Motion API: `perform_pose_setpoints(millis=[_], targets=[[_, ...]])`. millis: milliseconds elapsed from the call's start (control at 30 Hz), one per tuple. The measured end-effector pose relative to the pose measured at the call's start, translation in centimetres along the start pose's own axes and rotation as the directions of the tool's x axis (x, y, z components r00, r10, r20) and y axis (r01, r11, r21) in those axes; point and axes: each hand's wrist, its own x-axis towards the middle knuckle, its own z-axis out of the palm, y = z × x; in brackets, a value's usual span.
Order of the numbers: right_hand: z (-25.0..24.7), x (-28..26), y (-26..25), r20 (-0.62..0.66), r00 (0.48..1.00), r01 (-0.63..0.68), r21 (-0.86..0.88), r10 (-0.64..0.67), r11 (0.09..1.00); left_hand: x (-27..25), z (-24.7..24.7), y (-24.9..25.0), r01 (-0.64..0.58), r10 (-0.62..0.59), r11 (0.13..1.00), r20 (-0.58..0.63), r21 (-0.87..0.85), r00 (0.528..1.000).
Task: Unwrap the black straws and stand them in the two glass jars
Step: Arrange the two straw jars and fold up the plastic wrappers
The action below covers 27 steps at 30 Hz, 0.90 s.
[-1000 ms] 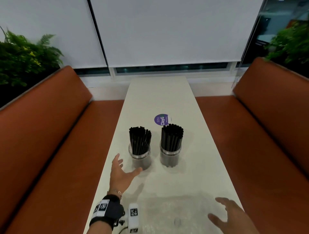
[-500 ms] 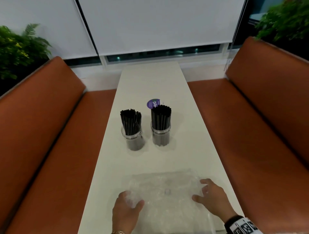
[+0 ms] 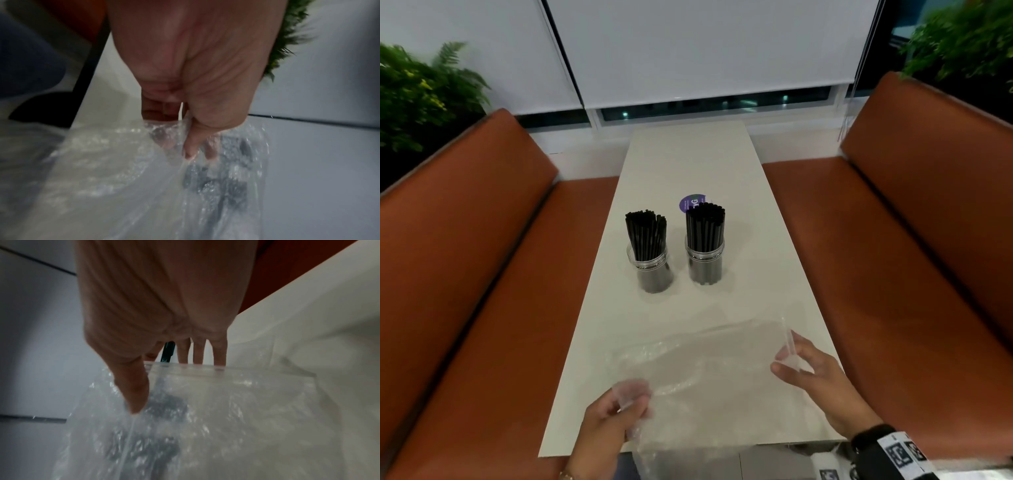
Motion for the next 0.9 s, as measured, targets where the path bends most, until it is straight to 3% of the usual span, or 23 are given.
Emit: perform_pose_setpoints(millis=[100, 200, 333, 467, 533, 600, 667, 767, 833, 900], targets=[[-0.8, -0.9, -0.6, 0.094, 0.995, -0.027, 0.026, 0.024, 0.999, -0.2, 0.2, 0.2, 0.012, -0.009, 0.997, 0.031, -0.080, 0.999], [-1.7, -1.5, -1.3, 0.189, 0.980, -0.058, 0.019, 0.054, 0.998, -0.7, 0.2, 0.9, -0.010, 0.007, 1.000, 0.100, 0.024, 0.995], [-3.0, -2.7, -2.1, 0.282, 0.952, -0.125, 0.016, 0.116, 0.992, -1.3, -0.8, 0.6, 0.054, -0.086, 0.992, 0.306, 0.111, 0.948], [-3.7, -4.9, -2.8, 0.398, 0.904, -0.106, -0.148, 0.158, 0.983, -2.3, -1.4, -0.5, 0.064, -0.084, 0.994, 0.255, 0.086, 0.963], [-3.7, -6.1, -2.6, 0.325, 0.939, -0.061, -0.173, 0.116, 0.983, -3.2, -1.1, -0.9, 0.059, -0.057, 0.998, 0.242, 0.001, 0.969], [-3.6, -6.9, -2.0, 0.153, 0.987, -0.041, -0.095, 0.056, 0.995, -3.8, -1.2, -1.7, 0.030, -0.004, 0.995, 0.268, -0.094, 0.963], [-3.7, -7.4, -1.2, 0.029, 0.999, -0.020, -0.010, 0.020, 1.000, -3.7, -1.2, -2.6, 0.065, -0.005, 0.986, 0.360, -0.156, 0.933], [-3.7, -7.5, 0.3, -0.011, 1.000, 0.017, -0.013, -0.017, 1.000, -2.2, -1.4, -3.9, -0.014, 0.076, 0.983, 0.333, -0.185, 0.940], [-4.3, -7.1, 1.2, 0.004, 1.000, -0.006, -0.029, 0.006, 1.000, -1.2, -1.5, -4.5, 0.062, 0.027, 0.962, 0.317, -0.266, 0.948], [-4.7, -6.5, 1.2, 0.047, 0.999, 0.019, -0.078, -0.016, 0.997, -0.8, -1.4, -3.6, 0.260, -0.120, 0.886, 0.351, -0.383, 0.929]])
